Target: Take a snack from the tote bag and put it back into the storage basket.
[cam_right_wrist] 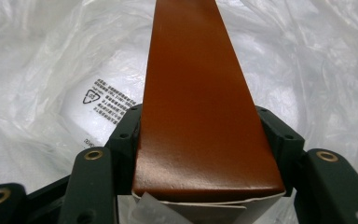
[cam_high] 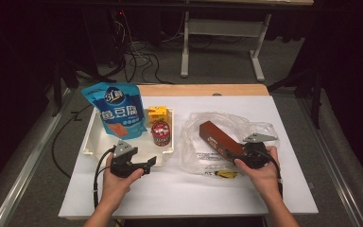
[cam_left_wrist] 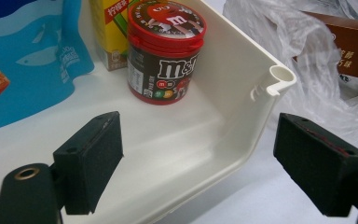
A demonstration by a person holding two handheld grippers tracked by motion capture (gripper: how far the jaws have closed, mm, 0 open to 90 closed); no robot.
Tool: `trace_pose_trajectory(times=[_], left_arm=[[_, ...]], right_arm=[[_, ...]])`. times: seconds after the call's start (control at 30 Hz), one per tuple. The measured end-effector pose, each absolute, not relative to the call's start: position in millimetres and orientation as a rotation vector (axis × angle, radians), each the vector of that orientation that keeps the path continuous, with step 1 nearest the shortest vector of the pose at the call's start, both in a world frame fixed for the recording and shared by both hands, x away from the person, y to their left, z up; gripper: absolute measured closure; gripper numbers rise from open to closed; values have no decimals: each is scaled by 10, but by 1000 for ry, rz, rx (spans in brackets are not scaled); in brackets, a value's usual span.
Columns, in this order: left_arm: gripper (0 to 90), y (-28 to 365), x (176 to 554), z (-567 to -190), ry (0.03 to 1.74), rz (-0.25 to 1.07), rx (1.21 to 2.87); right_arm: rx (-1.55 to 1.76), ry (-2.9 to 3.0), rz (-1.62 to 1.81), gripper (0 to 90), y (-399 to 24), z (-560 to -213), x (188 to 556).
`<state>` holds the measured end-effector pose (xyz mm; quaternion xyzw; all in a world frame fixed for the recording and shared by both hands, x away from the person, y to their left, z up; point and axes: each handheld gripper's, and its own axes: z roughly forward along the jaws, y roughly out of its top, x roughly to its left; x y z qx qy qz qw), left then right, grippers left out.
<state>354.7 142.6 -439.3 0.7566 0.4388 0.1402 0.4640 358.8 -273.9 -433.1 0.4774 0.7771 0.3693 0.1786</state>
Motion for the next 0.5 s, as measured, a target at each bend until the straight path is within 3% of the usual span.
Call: trace_pose_trajectory(times=[0.3, 0.4, 0.5], left_arm=[[161, 1424, 3555, -4402, 1079, 342, 1860], [161, 1431, 3559, -4402, 1081, 343, 1861], [162, 1425, 3558, -4403, 1082, 344, 1861]], right_arm=[[1357, 2212, 1095, 422, -2802, -4544, 3586], [1363, 2200, 1160, 357, -2867, -4518, 3545], [1372, 2166, 1197, 358, -2911, -4414, 3535]])
